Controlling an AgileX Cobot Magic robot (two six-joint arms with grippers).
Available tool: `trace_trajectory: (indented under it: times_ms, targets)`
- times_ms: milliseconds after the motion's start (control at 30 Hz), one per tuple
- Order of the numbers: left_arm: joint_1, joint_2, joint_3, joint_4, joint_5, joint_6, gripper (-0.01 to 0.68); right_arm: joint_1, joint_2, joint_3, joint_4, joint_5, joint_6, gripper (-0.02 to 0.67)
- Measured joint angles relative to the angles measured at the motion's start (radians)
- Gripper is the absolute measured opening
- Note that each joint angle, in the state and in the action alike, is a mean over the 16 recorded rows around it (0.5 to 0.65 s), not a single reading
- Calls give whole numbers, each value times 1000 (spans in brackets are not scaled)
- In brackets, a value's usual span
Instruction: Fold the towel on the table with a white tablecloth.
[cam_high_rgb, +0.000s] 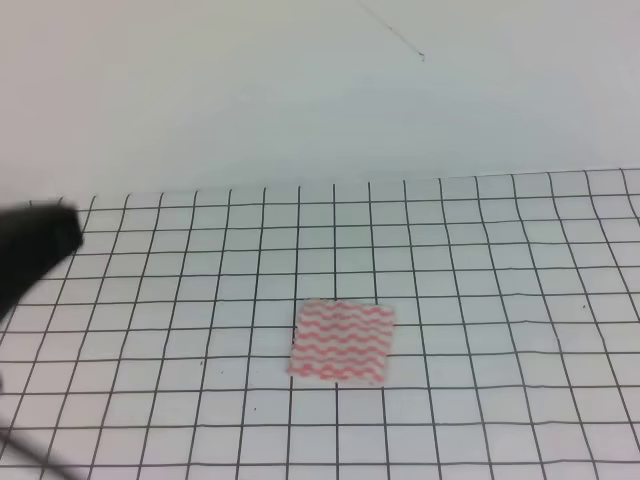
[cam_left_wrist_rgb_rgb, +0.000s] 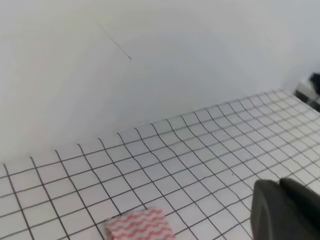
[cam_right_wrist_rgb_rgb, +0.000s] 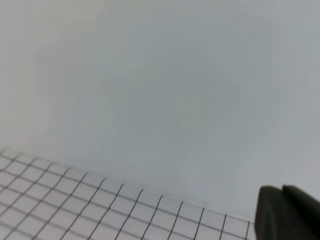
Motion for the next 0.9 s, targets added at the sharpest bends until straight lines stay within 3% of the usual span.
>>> trace_trajectory:
  times_ms: [167, 333, 900]
  targets:
    - [-17, -181, 160, -13, -83, -36, -1, 0, -258, 284, -130, -72, 165, 0]
    - [-39, -259, 252, -27, -135, -55, -1, 0, -413, 452, -203, -73, 243, 0]
    - [-68, -246, 280, -51, -151, -56, -1, 0, -476, 515, -219, 185, 247, 0]
